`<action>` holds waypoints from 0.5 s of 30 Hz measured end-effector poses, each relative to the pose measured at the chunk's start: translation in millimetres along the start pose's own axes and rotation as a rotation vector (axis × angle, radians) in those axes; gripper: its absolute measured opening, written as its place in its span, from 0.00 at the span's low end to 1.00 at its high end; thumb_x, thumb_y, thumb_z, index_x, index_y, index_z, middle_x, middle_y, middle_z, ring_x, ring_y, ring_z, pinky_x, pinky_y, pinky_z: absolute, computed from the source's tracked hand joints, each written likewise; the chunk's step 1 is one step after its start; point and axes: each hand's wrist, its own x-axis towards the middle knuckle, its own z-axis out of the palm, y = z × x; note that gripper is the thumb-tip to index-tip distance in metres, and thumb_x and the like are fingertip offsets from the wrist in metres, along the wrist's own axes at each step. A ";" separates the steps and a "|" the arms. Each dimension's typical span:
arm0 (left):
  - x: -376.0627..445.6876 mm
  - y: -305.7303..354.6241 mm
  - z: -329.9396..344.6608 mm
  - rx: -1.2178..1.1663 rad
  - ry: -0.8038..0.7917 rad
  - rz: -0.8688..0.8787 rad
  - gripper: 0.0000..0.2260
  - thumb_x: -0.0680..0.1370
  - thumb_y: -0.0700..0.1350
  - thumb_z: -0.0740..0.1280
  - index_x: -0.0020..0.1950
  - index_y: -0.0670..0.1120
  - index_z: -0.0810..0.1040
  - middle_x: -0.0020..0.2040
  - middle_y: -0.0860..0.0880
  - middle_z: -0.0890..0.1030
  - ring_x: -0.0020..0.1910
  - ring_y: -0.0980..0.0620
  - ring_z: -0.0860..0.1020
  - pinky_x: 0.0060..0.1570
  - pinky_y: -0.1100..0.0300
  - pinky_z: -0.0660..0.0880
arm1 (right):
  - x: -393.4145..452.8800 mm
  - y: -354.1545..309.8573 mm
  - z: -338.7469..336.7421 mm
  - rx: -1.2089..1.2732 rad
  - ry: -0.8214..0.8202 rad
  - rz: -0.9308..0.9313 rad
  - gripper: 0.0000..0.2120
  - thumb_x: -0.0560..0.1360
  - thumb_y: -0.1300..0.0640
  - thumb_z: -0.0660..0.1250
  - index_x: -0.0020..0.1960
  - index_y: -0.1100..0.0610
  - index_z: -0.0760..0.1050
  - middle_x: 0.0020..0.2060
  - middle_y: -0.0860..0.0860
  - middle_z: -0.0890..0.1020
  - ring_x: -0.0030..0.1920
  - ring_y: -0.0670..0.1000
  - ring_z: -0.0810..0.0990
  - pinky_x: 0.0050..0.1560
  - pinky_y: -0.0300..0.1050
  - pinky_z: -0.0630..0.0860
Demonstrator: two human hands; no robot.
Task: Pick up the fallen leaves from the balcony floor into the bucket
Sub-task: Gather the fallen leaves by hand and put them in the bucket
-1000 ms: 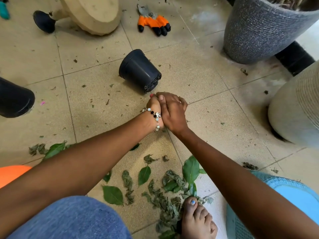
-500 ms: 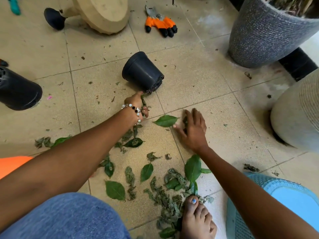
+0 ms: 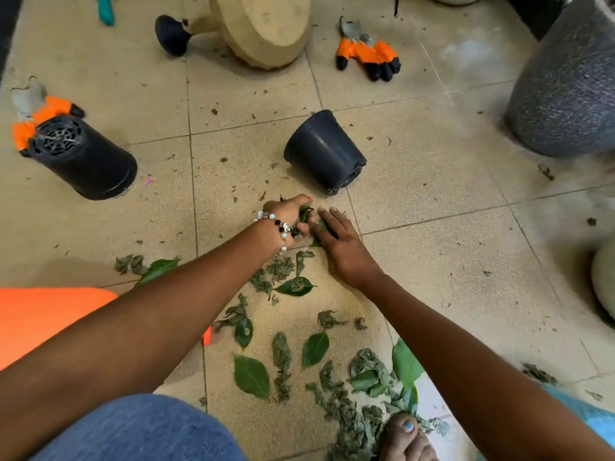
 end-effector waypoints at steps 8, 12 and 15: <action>-2.6 -8.8 2.2 0.125 -0.016 0.004 0.08 0.80 0.42 0.65 0.42 0.41 0.71 0.30 0.43 0.75 0.24 0.53 0.69 0.18 0.69 0.59 | -19.8 15.0 -14.2 0.065 0.262 0.101 0.10 0.73 0.69 0.66 0.52 0.62 0.81 0.51 0.57 0.82 0.53 0.55 0.78 0.55 0.43 0.76; -0.8 -19.1 16.3 0.131 -0.045 -0.001 0.07 0.79 0.42 0.65 0.44 0.42 0.71 0.32 0.42 0.75 0.21 0.52 0.71 0.18 0.70 0.61 | -11.3 6.2 -39.9 0.755 0.438 0.590 0.12 0.74 0.73 0.66 0.47 0.60 0.83 0.45 0.54 0.84 0.41 0.46 0.81 0.41 0.41 0.80; -6.4 -30.1 34.8 0.151 -0.099 -0.006 0.08 0.80 0.42 0.63 0.42 0.41 0.71 0.33 0.41 0.75 0.19 0.52 0.71 0.18 0.70 0.61 | -8.5 -0.9 -62.8 1.486 0.529 0.872 0.10 0.75 0.73 0.65 0.48 0.63 0.81 0.42 0.55 0.85 0.32 0.45 0.80 0.28 0.37 0.76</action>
